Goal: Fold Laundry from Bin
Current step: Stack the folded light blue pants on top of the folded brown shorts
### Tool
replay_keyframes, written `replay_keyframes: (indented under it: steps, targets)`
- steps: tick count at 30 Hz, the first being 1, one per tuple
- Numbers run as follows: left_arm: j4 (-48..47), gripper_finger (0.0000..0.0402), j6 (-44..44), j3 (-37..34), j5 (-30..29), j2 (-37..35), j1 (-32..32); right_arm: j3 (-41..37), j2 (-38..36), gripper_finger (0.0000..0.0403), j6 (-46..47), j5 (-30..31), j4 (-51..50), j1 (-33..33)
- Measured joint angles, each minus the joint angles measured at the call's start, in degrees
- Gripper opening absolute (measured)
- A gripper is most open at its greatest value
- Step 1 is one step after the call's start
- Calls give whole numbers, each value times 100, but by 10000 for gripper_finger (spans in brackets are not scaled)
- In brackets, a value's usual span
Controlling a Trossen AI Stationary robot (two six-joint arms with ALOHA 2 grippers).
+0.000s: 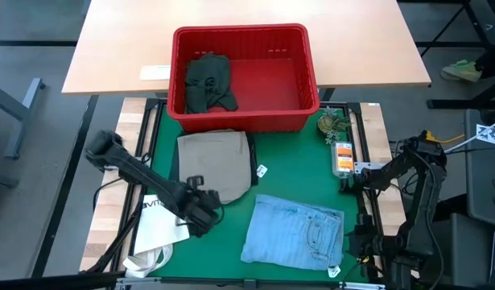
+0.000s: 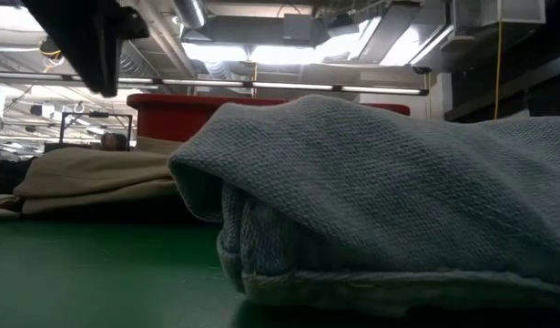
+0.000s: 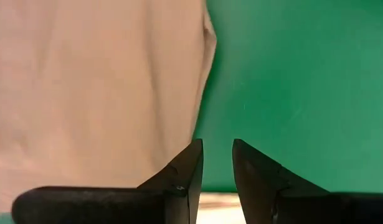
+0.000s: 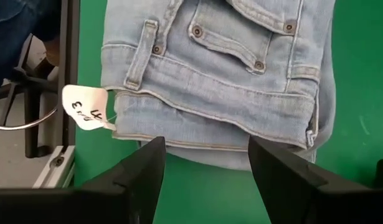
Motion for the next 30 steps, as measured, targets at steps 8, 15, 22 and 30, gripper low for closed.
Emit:
replay_keyframes:
  steps: [8, 15, 22, 30]
  targets:
    - [5525, 82, -642, -2841, 33, -1750, -65, 0, 0, 232, 9, 199, 4, 0]
    - [8085, 82, -1000, -3690, -158, -1741, -22, 0, 0, 232, -32, 199, 8, 0]
    - [7997, 97, -938, -3712, -280, -1736, 60, 0, 0, 232, -34, 99, 15, 0]
    - [8006, 191, -1794, -3710, -264, -1505, 177, 0, 1, 232, -37, 94, 6, 0]
